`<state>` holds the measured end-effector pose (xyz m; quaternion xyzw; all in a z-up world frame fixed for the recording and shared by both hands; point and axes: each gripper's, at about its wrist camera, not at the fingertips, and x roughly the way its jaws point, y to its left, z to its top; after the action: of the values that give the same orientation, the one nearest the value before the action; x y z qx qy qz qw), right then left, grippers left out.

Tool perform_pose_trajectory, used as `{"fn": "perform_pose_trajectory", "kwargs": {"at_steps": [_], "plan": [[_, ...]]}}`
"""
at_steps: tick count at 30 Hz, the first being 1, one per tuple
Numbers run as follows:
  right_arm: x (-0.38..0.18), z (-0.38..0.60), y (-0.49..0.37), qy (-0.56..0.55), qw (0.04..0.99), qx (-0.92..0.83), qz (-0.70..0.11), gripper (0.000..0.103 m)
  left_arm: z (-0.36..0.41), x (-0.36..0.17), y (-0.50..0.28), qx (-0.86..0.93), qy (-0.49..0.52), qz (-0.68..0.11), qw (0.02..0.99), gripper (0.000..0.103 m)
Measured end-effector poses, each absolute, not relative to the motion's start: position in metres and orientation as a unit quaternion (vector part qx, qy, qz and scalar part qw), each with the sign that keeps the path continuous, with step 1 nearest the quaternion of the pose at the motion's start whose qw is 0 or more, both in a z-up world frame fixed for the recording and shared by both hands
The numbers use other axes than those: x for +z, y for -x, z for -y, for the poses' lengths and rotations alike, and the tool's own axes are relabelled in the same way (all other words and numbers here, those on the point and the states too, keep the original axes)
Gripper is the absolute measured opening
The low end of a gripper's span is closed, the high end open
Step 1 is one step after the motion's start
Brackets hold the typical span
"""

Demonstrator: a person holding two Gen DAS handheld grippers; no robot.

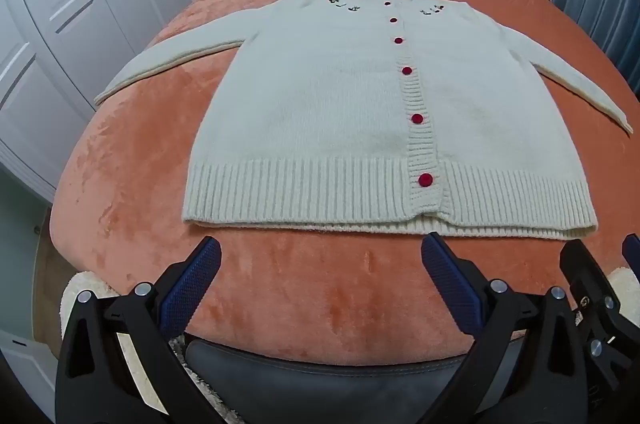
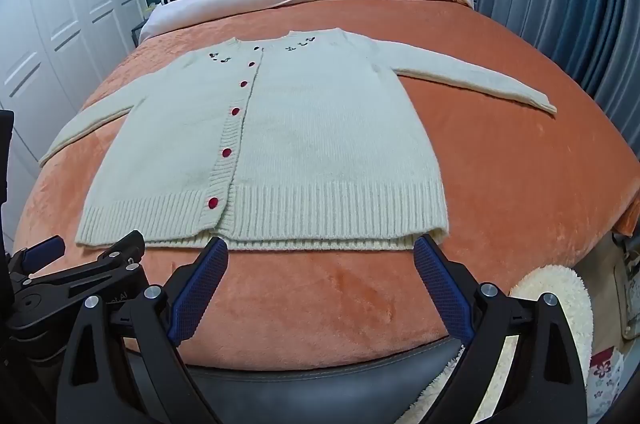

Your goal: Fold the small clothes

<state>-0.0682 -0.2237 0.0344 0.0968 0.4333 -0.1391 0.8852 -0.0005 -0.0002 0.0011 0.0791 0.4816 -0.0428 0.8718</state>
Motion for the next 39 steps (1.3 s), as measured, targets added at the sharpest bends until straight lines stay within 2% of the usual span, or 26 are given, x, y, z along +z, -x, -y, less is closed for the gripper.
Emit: {"fn": "perform_pose_trajectory", "kwargs": {"at_steps": [39], "plan": [[0.0344,0.2263,0.0677,-0.101,0.883,-0.141,-0.436,0.092,0.0040,0.0057,0.0009,-0.038,-0.083,-0.473,0.876,0.097]]}}
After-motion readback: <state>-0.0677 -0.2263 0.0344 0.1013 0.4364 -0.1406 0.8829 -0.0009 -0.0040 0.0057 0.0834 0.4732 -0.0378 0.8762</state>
